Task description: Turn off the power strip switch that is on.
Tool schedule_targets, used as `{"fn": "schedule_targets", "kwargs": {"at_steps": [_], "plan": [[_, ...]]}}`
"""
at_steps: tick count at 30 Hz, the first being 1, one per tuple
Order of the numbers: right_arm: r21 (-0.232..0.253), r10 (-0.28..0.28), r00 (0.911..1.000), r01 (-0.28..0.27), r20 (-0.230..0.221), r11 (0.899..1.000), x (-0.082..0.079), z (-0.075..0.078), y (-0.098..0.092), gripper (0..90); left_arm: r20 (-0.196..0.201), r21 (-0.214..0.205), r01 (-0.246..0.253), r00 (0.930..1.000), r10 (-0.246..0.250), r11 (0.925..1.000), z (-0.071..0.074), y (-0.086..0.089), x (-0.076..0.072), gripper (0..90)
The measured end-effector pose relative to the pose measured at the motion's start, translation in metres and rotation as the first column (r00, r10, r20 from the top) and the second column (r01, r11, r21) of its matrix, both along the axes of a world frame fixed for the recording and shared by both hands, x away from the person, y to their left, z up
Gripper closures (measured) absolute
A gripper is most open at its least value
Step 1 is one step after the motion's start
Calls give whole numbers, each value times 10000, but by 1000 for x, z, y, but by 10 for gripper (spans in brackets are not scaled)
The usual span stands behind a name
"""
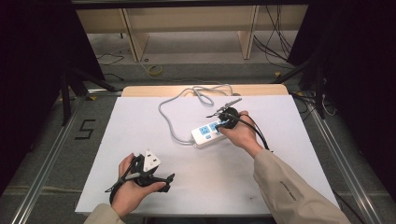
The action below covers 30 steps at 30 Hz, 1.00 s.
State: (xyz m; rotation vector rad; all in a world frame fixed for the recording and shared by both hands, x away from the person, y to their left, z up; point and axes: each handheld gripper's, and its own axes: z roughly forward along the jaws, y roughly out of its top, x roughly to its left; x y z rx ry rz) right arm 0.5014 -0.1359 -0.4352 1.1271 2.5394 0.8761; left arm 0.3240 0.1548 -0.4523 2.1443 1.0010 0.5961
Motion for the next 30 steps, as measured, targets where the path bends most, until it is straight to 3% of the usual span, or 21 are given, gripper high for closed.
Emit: {"fn": "schedule_targets", "kwargs": {"at_steps": [30], "plan": [[-682, 45, 9975, -94, -707, 9976, 7, -7, 8, 900, -34, -30, 23, 10000, -23, 10000, 0, 0, 0, 20]]}}
